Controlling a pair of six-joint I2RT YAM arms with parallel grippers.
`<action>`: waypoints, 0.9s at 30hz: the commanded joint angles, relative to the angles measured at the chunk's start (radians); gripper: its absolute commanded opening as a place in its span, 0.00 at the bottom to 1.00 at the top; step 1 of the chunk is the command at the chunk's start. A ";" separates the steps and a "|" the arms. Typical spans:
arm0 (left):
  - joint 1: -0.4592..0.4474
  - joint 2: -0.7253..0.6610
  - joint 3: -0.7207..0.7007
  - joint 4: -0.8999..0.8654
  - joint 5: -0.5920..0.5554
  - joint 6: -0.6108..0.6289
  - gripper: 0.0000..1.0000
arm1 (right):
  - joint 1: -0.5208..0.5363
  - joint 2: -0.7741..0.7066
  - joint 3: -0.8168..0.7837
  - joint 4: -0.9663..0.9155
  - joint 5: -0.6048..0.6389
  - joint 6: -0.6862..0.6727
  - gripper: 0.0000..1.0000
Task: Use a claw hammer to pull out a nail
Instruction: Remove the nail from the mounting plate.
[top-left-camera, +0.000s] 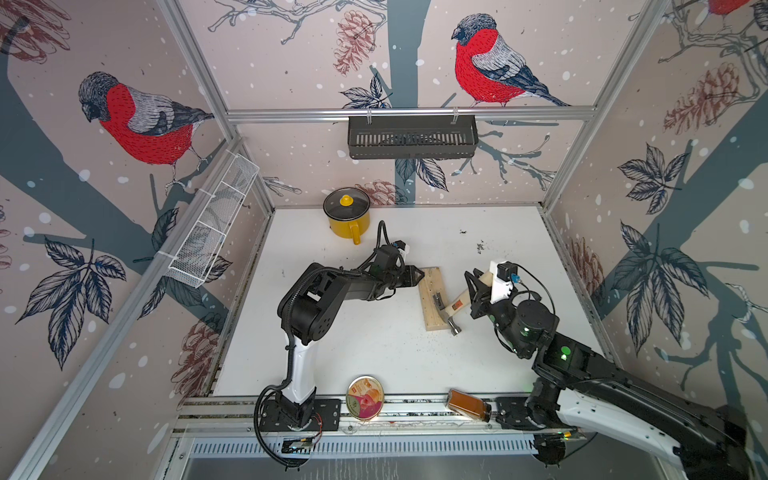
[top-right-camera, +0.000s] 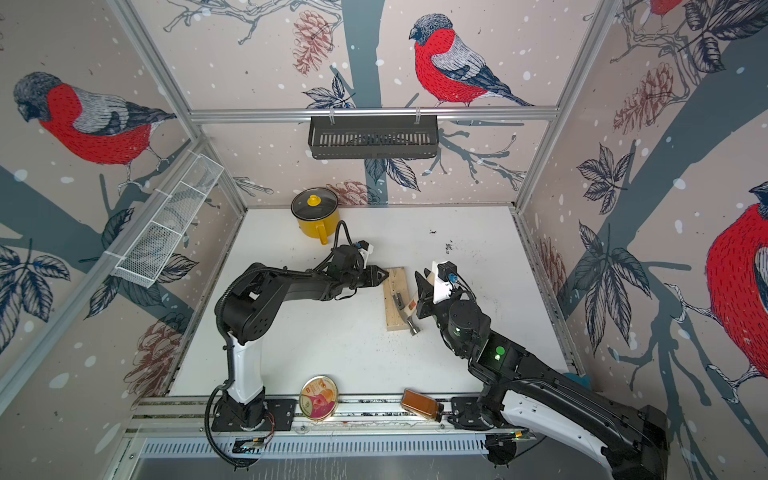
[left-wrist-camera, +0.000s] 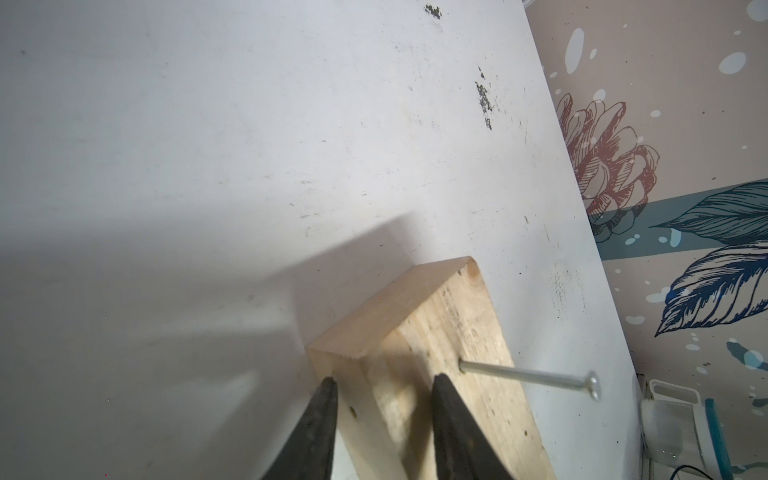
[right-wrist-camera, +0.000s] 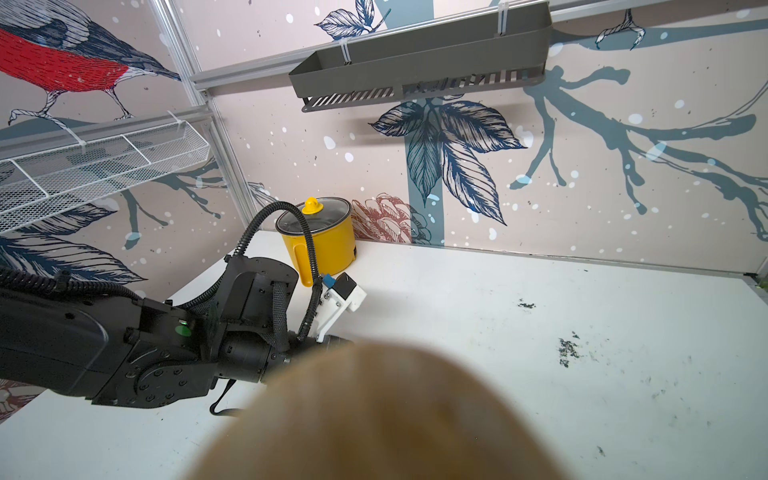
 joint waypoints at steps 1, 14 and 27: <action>0.003 0.013 -0.015 -0.189 -0.058 0.011 0.38 | 0.019 -0.001 -0.021 -0.140 -0.015 0.068 0.01; 0.006 0.014 -0.018 -0.183 -0.052 0.006 0.38 | 0.076 -0.077 -0.083 -0.113 0.071 0.076 0.00; 0.006 0.020 -0.018 -0.175 -0.044 0.000 0.38 | 0.129 -0.174 -0.130 -0.070 0.182 0.059 0.00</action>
